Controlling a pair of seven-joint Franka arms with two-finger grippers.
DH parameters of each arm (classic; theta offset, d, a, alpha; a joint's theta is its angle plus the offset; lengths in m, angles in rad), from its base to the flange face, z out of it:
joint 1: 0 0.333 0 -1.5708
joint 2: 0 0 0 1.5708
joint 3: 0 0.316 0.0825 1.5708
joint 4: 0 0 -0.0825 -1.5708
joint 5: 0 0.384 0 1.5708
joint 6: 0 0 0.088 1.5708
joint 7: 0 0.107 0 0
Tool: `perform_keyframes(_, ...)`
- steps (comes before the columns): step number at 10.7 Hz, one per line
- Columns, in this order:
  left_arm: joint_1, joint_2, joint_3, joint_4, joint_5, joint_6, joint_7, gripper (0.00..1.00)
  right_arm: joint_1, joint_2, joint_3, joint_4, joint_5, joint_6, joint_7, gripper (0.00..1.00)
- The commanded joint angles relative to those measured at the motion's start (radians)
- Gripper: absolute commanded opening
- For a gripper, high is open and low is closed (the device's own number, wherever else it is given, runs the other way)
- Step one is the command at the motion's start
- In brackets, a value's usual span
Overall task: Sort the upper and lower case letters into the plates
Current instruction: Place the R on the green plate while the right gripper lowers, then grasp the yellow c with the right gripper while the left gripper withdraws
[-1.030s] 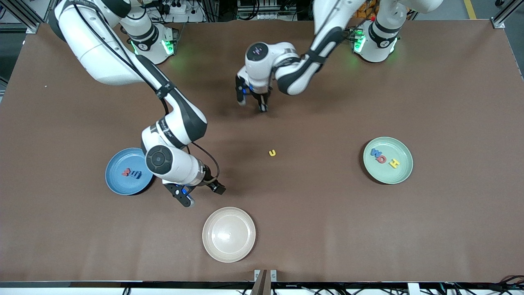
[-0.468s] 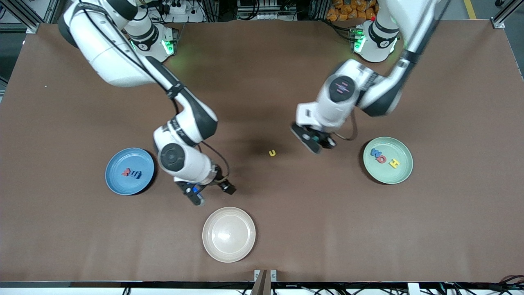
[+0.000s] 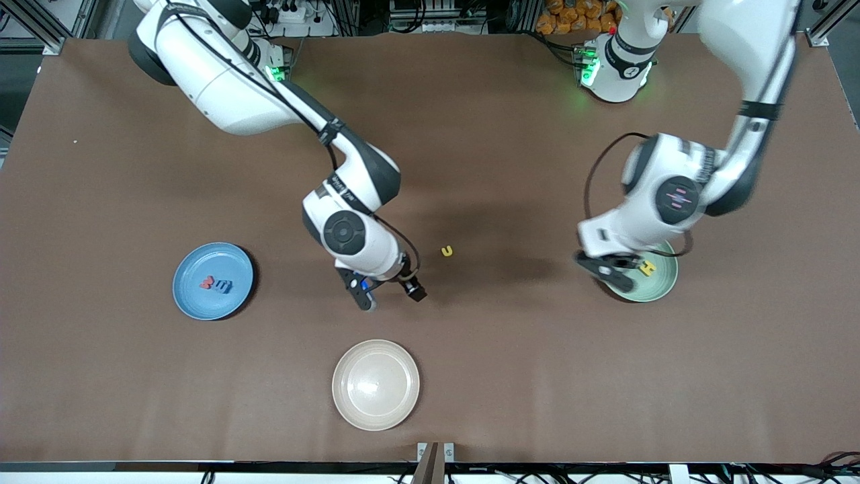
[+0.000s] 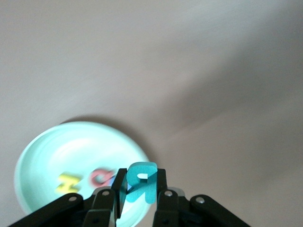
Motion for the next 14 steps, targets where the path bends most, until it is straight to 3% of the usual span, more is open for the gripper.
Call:
perform_keyframes(1,0.067,0.028,-0.001,-0.002,-0.026,-0.021,0.027,0.05,0.067,0.064,-0.010,0.056,-0.013,-0.006,0.119,1.00)
perform_keyframes(2,0.090,0.052,0.007,0.002,-0.015,-0.021,0.033,0.09,0.084,0.085,-0.019,0.079,-0.013,-0.007,0.159,1.00)
perform_keyframes(3,0.092,0.060,0.028,0.007,-0.015,-0.019,0.033,0.28,0.109,0.102,-0.031,0.084,-0.013,-0.006,0.179,1.00)
perform_keyframes(4,0.095,0.057,0.040,0.028,-0.012,-0.021,0.038,0.99,0.129,0.107,-0.045,0.086,-0.013,-0.006,0.218,1.00)
perform_keyframes(7,0.106,0.040,0.044,0.151,-0.012,-0.039,0.213,1.00,0.144,0.118,-0.050,0.087,-0.013,0.031,0.261,1.00)
perform_keyframes(10,0.103,-0.055,0.042,0.283,-0.028,-0.216,0.188,1.00,0.172,0.136,-0.054,0.080,-0.018,0.051,0.281,1.00)
perform_keyframes(13,0.101,-0.186,0.042,0.308,-0.119,-0.295,0.110,1.00,0.207,0.147,-0.080,0.083,-0.019,0.074,0.282,1.00)
perform_keyframes(14,0.098,-0.228,0.044,0.311,-0.123,-0.320,0.098,1.00,0.218,0.147,-0.094,0.083,-0.018,0.074,0.281,0.96)
